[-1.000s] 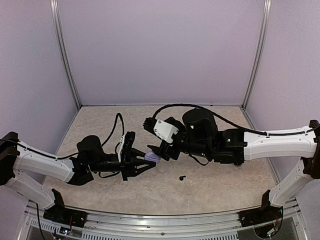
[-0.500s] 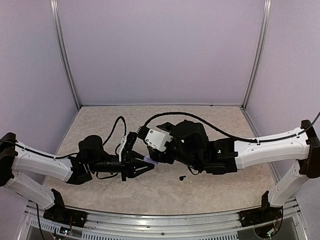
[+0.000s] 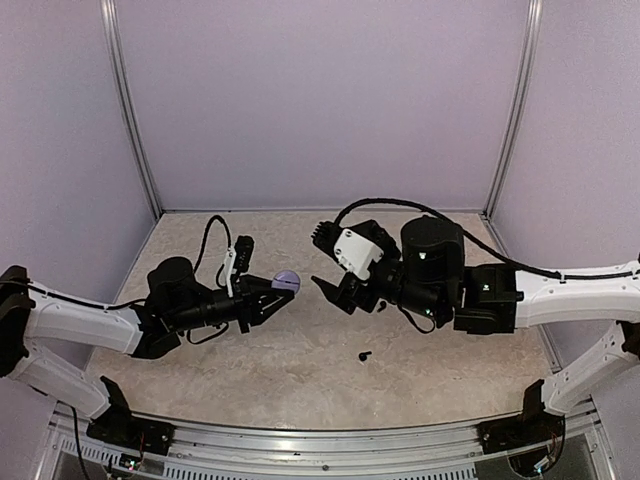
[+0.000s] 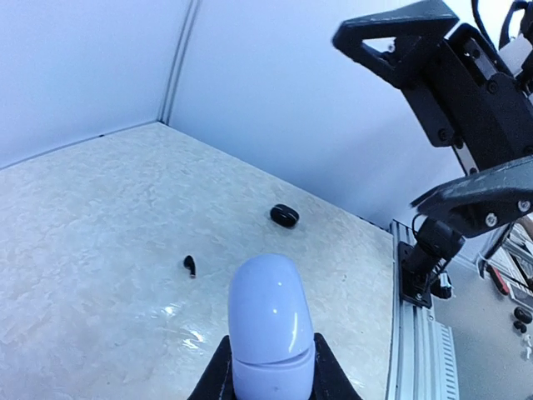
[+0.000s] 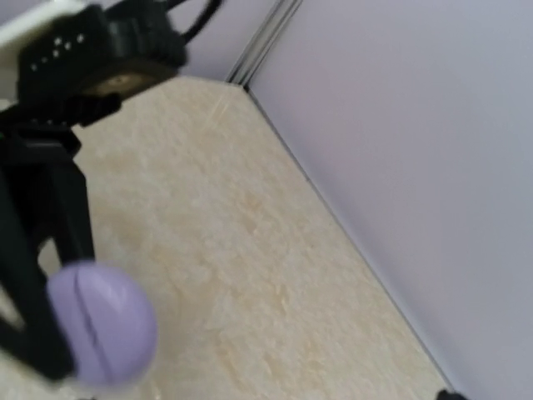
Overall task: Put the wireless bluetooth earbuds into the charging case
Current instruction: Close the charging case, then place the charging case with the earbuds at the center of the board.
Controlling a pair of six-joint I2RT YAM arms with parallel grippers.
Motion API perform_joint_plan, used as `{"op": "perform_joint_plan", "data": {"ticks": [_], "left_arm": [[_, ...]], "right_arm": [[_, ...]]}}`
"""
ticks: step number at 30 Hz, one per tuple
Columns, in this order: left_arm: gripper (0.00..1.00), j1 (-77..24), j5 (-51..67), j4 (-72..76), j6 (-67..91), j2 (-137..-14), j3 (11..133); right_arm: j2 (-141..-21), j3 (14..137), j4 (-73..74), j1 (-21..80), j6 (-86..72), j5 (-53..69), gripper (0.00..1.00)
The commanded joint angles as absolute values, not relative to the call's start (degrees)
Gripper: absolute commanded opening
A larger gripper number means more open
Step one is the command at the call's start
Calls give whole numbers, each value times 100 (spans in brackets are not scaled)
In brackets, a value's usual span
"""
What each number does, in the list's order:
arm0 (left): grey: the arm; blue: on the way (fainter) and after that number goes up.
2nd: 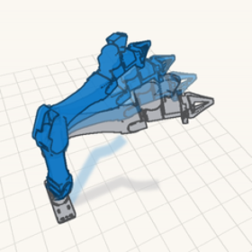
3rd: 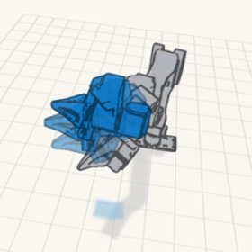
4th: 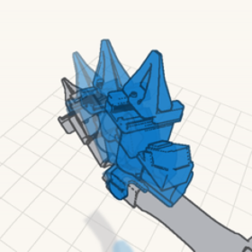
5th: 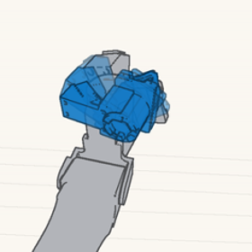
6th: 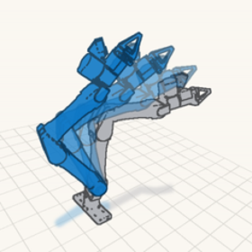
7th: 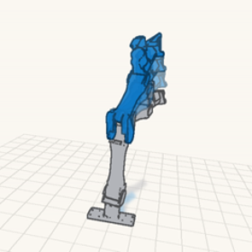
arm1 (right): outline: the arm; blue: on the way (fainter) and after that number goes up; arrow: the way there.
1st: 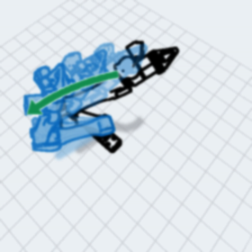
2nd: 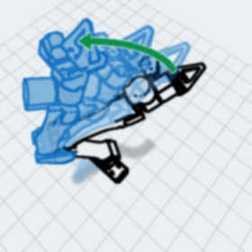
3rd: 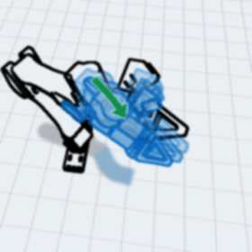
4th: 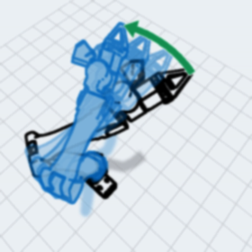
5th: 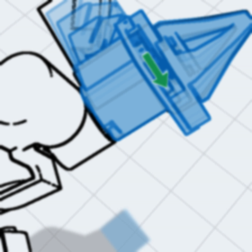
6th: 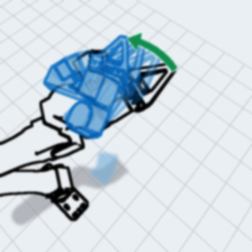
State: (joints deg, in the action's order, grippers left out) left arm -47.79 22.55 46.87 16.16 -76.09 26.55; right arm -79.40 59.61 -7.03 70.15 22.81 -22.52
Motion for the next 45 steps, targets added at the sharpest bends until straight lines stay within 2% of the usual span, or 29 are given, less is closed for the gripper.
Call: {"op": "perform_joint_plan", "data": {"ticks": [1, 4, 7, 17, 22, 29, 37, 41, 45], "left_arm": [[4, -4393, 1821, 4770, 1958, -7547, 2863], [9, -4000, 1524, 4300, 2074, -7645, 3063], [10, -3579, 1253, 4040, 2351, -7836, 3273], [11, -2321, 997, 3125, 3072, -8989, 4363], [11, -1931, 1006, 2532, 3335, -9809, 5057], [11, -1796, 1238, 1964, 3318, -10888, 5933], [12, -1685, 1315, 1504, 3375, -11593, 6576], [20, -1622, 1369, 1464, 3449, -11751, 6664], [23, -1549, 1467, 1417, 3530, -11907, 6697]], "right_arm": [[-7353, 5695, -711, 6603, 1777, -1589, 90], [-7086, 5515, -807, 6436, 1584, -1450, 94], [-6866, 5290, -1024, 6375, 1443, -1492, 99], [-6591, 4909, -1390, 6334, 1437, -1898, 100], [-6626, 5123, -908, 6283, 938, -1772, 99], [-6411, 4978, -873, 6182, 823, -1428, 100], [-6367, 4904, -857, 6152, 774, -1337, 100], [-6422, 4955, -768, 6131, 742, -1303, 99], [-6521, 5062, -592, 6078, 616, -1197, 100]]}}
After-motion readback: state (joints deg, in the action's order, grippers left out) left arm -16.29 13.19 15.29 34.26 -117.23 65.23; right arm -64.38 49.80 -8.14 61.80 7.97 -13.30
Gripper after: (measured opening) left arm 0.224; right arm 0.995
